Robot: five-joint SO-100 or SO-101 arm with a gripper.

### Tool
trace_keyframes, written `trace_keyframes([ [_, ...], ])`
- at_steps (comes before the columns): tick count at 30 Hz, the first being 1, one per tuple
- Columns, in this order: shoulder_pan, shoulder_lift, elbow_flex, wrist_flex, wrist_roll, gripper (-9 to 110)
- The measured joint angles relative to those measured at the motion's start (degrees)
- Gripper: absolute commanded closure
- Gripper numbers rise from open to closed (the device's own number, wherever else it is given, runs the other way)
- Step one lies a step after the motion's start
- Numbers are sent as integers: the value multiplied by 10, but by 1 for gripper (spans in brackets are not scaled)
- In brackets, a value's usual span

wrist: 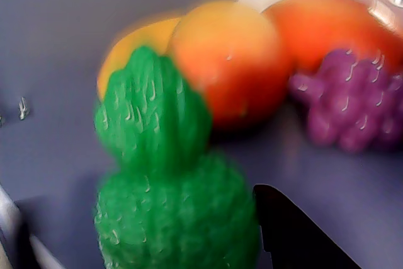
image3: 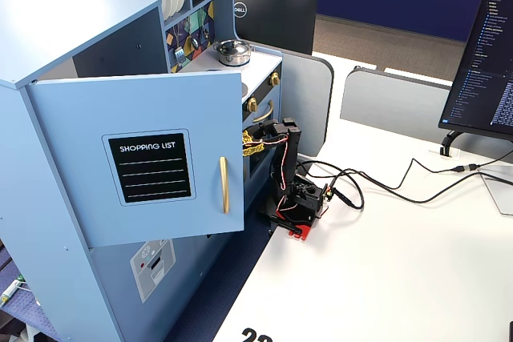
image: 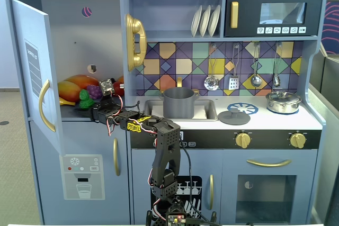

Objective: Pick up the green pineapple from the left cabinet and place it in the gray recipient

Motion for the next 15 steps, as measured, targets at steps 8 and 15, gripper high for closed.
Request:
trace_keyframes([
  [8,-9,3,-39,1,-1,102],
  [15,-52,158,2,54,-33,102],
])
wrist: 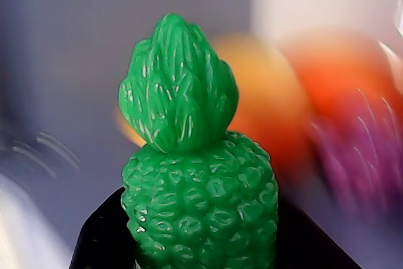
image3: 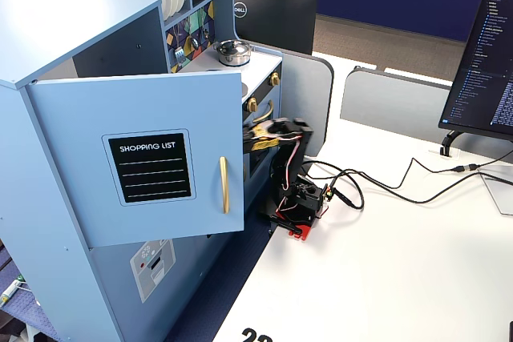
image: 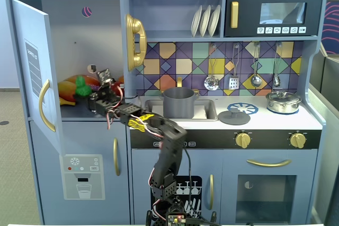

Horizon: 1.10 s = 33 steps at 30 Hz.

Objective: Pick up the green pineapple from the left cabinet and place it in the gray recipient

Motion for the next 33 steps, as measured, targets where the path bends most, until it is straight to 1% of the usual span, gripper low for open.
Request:
trace_keyframes([
  [6,3,231,113,93,-20,102],
  [9,10,345,141,160,-25,102],
  [12,69,441,142,199,-9,102],
  [17,229,523,142,236,53,102],
  [22,380,519,139,245,107,102],
  [25,456,468,133,237,108,102],
  [33,517,270,80,185,87,102],
])
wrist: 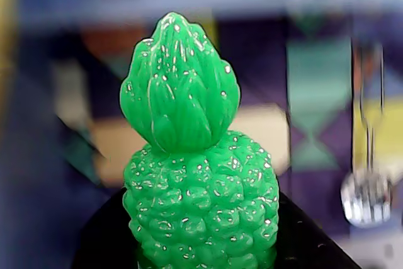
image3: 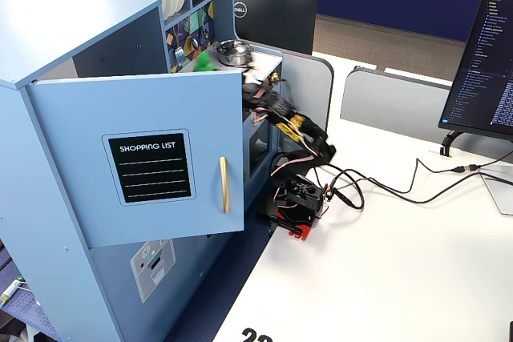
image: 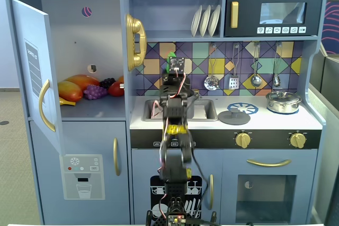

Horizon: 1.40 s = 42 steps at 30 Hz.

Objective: Pick up the green pineapple from the left cabinet and place it in the gray recipient

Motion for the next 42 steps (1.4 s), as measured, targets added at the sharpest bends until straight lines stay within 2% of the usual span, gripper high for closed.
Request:
trace_keyframes([
  [8,4,-174,-76,0,-54,101],
  [13,26,-222,-96,0,-55,65],
  [15,31,-222,-96,0,-45,61],
  [19,31,-217,-109,26,-38,70],
  [22,28,-168,-109,91,-30,76],
  [25,27,-70,-110,231,-14,81],
  [31,13,181,-77,599,-2,97],
  [34,11,270,-21,722,-18,101],
  [37,16,323,60,765,-11,101],
  [42,18,352,239,735,-37,101],
])
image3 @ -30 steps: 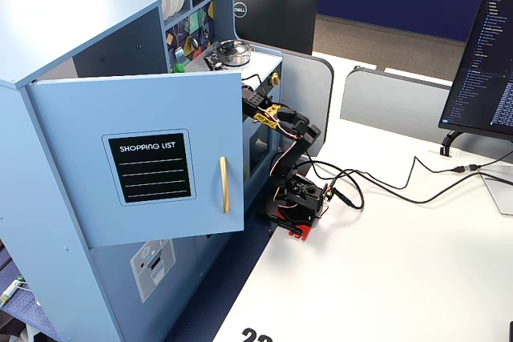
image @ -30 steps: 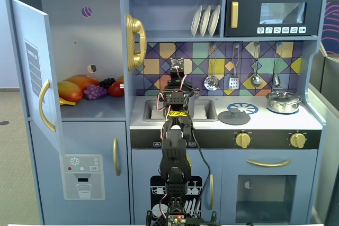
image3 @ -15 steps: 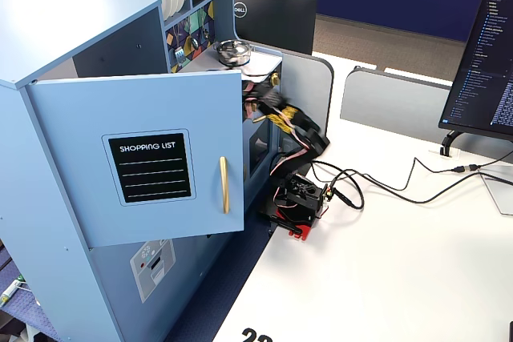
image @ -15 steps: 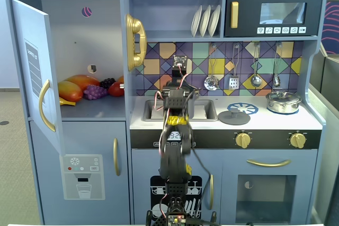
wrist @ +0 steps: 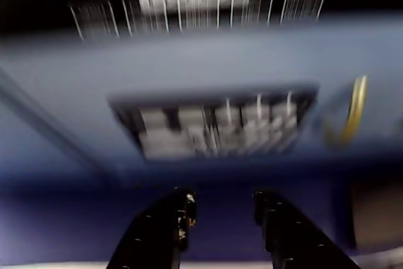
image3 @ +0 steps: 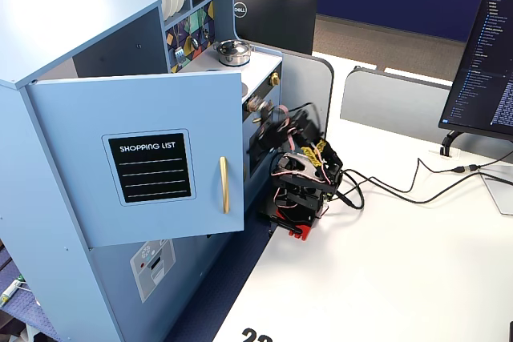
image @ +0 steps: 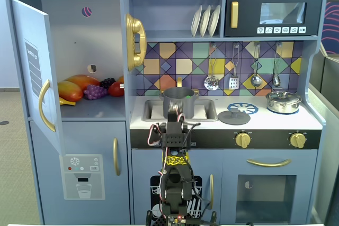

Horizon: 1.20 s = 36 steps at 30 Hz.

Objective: Pick up the green pineapple from the left cabinet and place it in the gray recipient

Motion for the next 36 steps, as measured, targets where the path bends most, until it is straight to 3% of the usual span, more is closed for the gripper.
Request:
trace_keyframes([
  [6,4,-18,208,-156,16,101],
  [14,5,-65,336,-223,24,101],
  [27,1,34,367,-100,48,101],
  [36,-12,69,372,-91,48,100],
])
